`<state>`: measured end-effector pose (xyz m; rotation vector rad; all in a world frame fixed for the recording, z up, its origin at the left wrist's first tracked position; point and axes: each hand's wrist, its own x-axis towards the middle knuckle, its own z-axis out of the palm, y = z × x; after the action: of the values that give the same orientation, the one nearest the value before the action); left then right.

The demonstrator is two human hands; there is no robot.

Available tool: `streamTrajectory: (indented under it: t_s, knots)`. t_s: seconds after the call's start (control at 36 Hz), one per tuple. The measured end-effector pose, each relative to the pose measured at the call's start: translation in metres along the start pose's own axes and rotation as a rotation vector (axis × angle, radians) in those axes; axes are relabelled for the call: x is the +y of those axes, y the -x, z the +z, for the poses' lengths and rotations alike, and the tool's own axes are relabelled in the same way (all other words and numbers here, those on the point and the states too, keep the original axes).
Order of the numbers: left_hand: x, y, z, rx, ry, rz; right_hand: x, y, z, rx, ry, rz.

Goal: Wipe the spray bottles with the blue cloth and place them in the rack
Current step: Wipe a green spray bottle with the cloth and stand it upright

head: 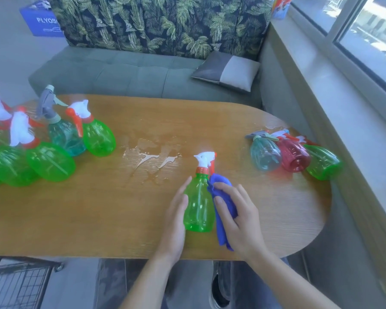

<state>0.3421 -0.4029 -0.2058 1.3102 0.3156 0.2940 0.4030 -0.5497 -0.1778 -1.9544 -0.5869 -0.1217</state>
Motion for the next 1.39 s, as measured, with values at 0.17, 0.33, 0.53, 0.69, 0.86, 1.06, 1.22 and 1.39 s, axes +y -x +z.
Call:
streamTrajectory:
  t_s: [0.17,0.33,0.53,0.69,0.86,1.06,1.22,1.39]
  knots:
    - [0.002,0.001,0.003,-0.002,0.055,-0.002,-0.012,-0.035,-0.001,-0.061,0.253,-0.099]
    - [0.002,-0.001,0.000,-0.016,0.060,-0.044,-0.004,-0.026,0.006,-0.082,0.382,-0.236]
    - [0.000,-0.003,-0.004,-0.029,0.036,-0.061,0.001,-0.005,-0.005,-0.177,0.490,-0.545]
    - [0.004,0.000,-0.005,-0.009,0.060,-0.078,0.004,0.009,-0.008,-0.269,0.537,-0.822]
    - [0.006,-0.002,-0.003,0.004,0.033,-0.049,0.001,0.002,-0.016,-0.266,0.519,-0.789]
    - [0.000,-0.003,-0.004,0.016,0.076,-0.093,0.001,-0.026,-0.003,-0.067,0.405,-0.218]
    - [0.002,-0.004,-0.005,0.033,0.132,-0.117,-0.005,-0.013,0.001,-0.139,0.426,-0.411]
    - [0.007,-0.002,-0.006,0.030,0.091,-0.081,-0.002,-0.007,-0.009,-0.299,0.541,-0.797]
